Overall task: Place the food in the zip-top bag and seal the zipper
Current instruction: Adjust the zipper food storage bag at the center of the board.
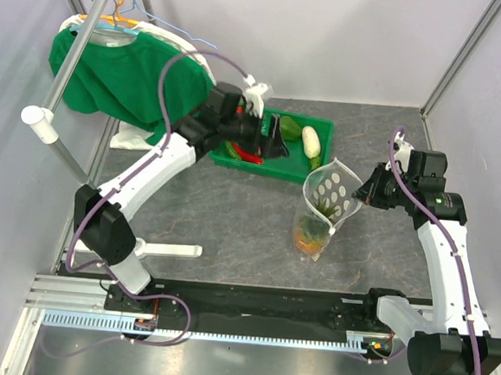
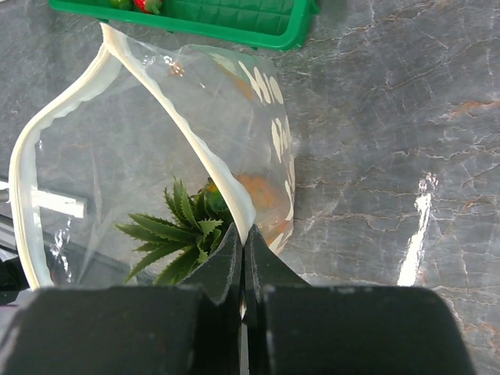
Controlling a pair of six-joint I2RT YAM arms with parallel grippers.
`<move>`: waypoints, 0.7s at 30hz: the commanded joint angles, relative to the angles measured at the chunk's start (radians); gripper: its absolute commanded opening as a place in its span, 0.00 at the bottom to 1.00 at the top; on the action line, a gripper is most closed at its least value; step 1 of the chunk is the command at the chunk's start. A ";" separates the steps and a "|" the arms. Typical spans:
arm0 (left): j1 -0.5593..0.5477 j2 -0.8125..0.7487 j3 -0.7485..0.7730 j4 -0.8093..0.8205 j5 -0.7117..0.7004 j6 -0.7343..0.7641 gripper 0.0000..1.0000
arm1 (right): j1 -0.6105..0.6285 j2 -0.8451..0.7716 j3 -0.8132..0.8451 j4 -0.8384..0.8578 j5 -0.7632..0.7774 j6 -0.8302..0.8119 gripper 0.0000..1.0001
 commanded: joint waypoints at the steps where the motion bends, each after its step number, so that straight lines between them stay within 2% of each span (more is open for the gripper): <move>1: 0.021 0.073 0.164 0.078 -0.300 0.387 0.95 | 0.002 -0.007 0.024 0.045 0.035 -0.022 0.00; 2: 0.022 0.101 0.186 0.070 -0.337 0.485 0.95 | 0.000 -0.007 0.025 0.045 0.035 -0.022 0.00; 5: 0.021 0.219 0.264 0.047 -0.392 0.588 0.94 | 0.002 -0.012 0.024 0.044 0.036 -0.021 0.00; 9: 0.025 0.343 0.319 0.119 -0.475 0.740 0.90 | 0.002 -0.016 0.014 0.045 0.032 -0.019 0.00; 10: 0.025 0.390 0.332 0.130 -0.487 0.822 0.90 | 0.000 -0.016 0.013 0.044 0.032 -0.019 0.00; 12: 0.030 0.432 0.371 0.148 -0.507 0.867 0.89 | 0.000 -0.018 0.014 0.045 0.030 -0.019 0.00; 14: 0.041 0.451 0.341 0.197 -0.412 0.950 0.88 | 0.000 -0.021 0.013 0.044 0.027 -0.021 0.00; 15: 0.044 0.446 0.308 0.258 -0.389 0.972 0.88 | 0.002 -0.021 0.008 0.045 0.027 -0.022 0.00; 17: 0.053 0.437 0.214 0.389 -0.247 1.073 0.89 | 0.000 -0.015 0.001 0.045 0.027 -0.022 0.00; 19: 0.055 0.466 0.203 0.415 -0.152 1.196 0.90 | 0.002 -0.013 -0.006 0.050 0.024 -0.021 0.00; 21: 0.053 0.529 0.241 0.398 -0.125 1.255 0.90 | 0.002 -0.010 -0.009 0.051 0.021 -0.015 0.00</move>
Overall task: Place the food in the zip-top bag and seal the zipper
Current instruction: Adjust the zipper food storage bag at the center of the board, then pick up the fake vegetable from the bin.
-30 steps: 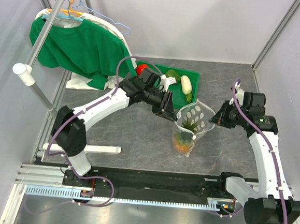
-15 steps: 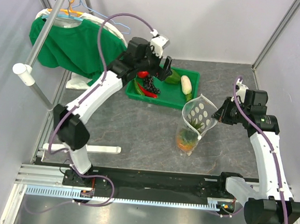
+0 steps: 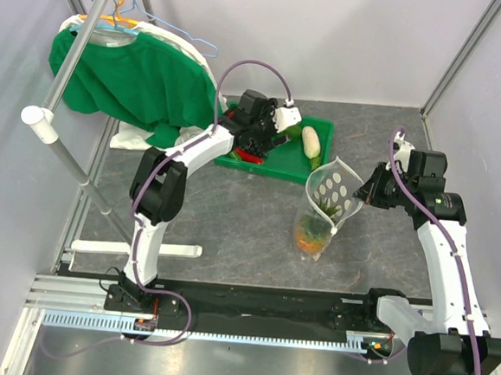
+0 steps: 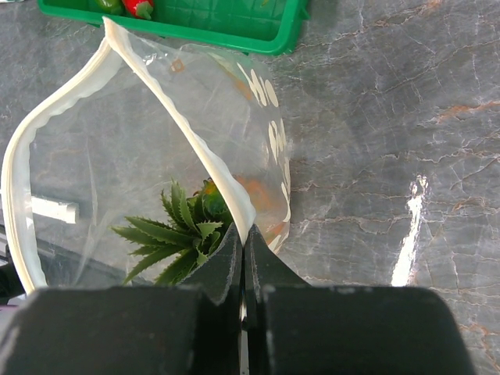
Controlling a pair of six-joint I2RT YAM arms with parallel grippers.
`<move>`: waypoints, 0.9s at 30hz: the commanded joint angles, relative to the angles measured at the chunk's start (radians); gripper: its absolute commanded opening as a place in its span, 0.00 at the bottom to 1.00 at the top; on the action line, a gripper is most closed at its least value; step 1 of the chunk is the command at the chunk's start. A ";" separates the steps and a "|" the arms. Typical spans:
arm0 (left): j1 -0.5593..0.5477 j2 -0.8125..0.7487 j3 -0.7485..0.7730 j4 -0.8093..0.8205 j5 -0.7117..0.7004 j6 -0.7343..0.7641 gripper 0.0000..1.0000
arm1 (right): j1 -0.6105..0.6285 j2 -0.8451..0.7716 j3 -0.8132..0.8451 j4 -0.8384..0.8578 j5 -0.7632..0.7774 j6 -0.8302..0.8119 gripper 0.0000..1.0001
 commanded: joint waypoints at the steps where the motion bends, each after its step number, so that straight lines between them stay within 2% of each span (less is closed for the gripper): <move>1: 0.005 0.051 0.038 0.143 0.194 0.314 0.90 | 0.000 -0.010 -0.006 0.043 -0.005 -0.005 0.00; 8: 0.003 0.180 0.112 0.192 0.193 0.480 0.91 | 0.000 -0.013 -0.006 0.049 -0.008 0.001 0.00; 14: 0.003 0.271 0.155 0.244 0.132 0.586 0.94 | -0.001 -0.004 -0.007 0.057 -0.018 0.009 0.00; 23: 0.003 0.361 0.166 0.402 0.089 0.668 0.94 | -0.007 0.012 -0.004 0.062 -0.018 0.014 0.00; 27: 0.002 0.366 0.163 0.440 0.118 0.668 0.89 | -0.010 0.016 -0.001 0.063 -0.020 0.015 0.00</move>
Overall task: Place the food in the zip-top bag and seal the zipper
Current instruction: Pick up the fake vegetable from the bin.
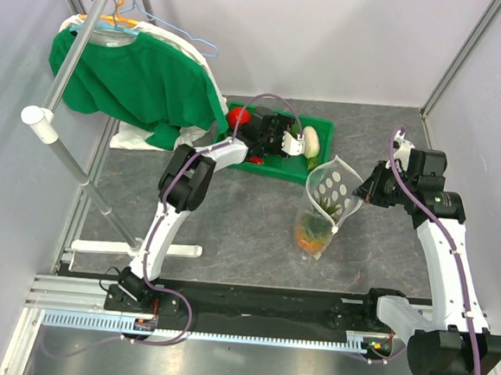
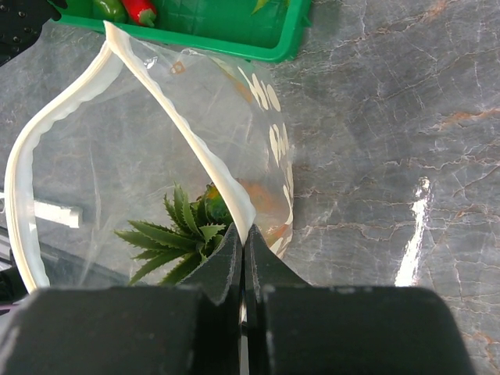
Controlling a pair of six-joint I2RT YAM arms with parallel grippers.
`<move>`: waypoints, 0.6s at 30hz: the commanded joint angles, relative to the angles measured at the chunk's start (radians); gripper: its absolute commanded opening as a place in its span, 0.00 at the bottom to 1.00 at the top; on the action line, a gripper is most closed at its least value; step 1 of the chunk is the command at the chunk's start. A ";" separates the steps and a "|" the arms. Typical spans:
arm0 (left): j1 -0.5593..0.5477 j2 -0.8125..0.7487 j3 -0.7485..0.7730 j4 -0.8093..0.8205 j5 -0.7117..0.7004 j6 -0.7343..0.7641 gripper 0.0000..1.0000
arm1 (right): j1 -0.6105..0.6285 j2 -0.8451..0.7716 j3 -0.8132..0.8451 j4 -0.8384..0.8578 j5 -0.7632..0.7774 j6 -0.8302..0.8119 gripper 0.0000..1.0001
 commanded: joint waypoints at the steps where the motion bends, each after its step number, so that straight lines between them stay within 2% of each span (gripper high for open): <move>1: -0.004 0.018 0.034 0.099 0.029 0.046 0.87 | -0.009 0.006 0.002 0.035 -0.010 0.009 0.00; 2: -0.004 0.015 0.028 0.108 0.032 0.040 0.84 | -0.009 0.008 0.001 0.036 -0.013 0.007 0.00; 3: -0.004 0.008 0.022 0.137 0.036 0.030 0.73 | -0.009 0.009 0.002 0.036 -0.013 0.009 0.00; 5: -0.004 -0.014 -0.018 0.172 0.050 -0.005 0.61 | -0.010 0.009 0.004 0.035 -0.016 0.007 0.00; 6: -0.005 -0.037 -0.042 0.216 0.061 -0.035 0.51 | -0.010 0.009 0.004 0.035 -0.019 0.009 0.00; 10: -0.005 -0.207 -0.229 0.281 0.134 -0.089 0.44 | -0.010 0.005 0.007 0.036 -0.028 0.009 0.00; 15: 0.004 -0.369 -0.389 0.275 0.173 -0.105 0.33 | -0.010 0.003 0.004 0.036 -0.042 0.009 0.00; 18: 0.008 -0.471 -0.480 0.274 0.194 -0.129 0.31 | -0.010 0.005 0.009 0.036 -0.048 0.010 0.00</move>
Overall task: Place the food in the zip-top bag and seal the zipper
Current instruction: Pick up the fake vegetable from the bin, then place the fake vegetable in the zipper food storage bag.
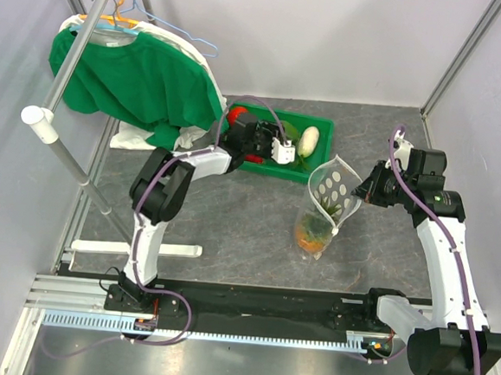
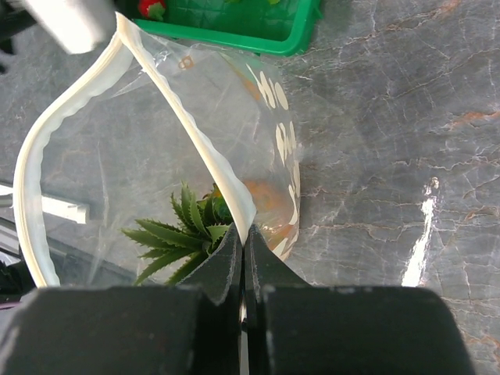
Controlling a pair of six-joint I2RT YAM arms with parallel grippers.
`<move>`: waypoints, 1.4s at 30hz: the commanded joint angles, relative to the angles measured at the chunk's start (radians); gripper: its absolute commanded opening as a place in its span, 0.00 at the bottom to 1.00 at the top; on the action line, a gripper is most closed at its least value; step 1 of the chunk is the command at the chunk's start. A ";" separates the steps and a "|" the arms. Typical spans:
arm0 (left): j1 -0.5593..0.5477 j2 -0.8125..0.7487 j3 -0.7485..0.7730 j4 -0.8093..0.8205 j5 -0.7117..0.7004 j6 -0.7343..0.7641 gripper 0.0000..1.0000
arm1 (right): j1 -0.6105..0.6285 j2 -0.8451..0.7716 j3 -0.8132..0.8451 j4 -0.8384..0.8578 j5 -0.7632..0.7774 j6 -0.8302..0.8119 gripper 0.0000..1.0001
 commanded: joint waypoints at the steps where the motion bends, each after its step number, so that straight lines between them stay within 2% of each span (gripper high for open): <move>1: 0.007 -0.202 -0.098 0.074 0.084 -0.075 0.31 | -0.006 -0.005 0.013 0.038 -0.026 0.007 0.00; 4: 0.007 -0.319 -0.106 0.030 0.087 -0.220 0.30 | -0.006 -0.005 0.022 0.040 -0.028 0.010 0.00; 5: 0.007 -0.377 -0.094 -0.034 0.091 -0.277 0.29 | -0.006 -0.004 0.025 0.041 -0.038 0.012 0.00; 6: 0.007 -0.409 -0.077 -0.065 0.105 -0.415 0.29 | -0.006 -0.005 0.027 0.051 -0.045 0.019 0.00; 8: 0.007 -0.465 -0.008 -0.184 0.149 -0.563 0.28 | -0.006 -0.007 0.029 0.061 -0.060 0.029 0.00; 9: 0.007 -0.517 0.018 -0.217 0.210 -0.722 0.27 | -0.006 -0.007 0.029 0.075 -0.066 0.035 0.00; 11: 0.001 -0.555 0.069 -0.243 0.258 -0.893 0.27 | -0.004 0.001 0.030 0.084 -0.078 0.050 0.00; 12: -0.003 -0.581 0.089 -0.263 0.310 -1.031 0.27 | -0.004 0.001 0.030 0.095 -0.089 0.055 0.00; 15: -0.058 -0.626 0.083 -0.283 0.331 -1.157 0.26 | -0.001 0.009 0.033 0.107 -0.105 0.069 0.00; 21: -0.178 -0.657 0.061 -0.316 0.326 -1.277 0.26 | 0.000 0.006 0.038 0.112 -0.124 0.087 0.00; 28: -0.299 -0.606 0.049 -0.355 0.257 -1.253 0.26 | 0.002 -0.003 0.016 0.118 -0.120 0.093 0.00; 35: -0.322 -0.563 0.024 -0.417 0.173 -1.187 0.28 | 0.002 0.006 0.016 0.115 -0.115 0.096 0.00; 42: -0.333 -0.476 0.113 -0.504 0.064 -1.104 0.36 | 0.002 0.015 0.013 0.120 -0.103 0.099 0.00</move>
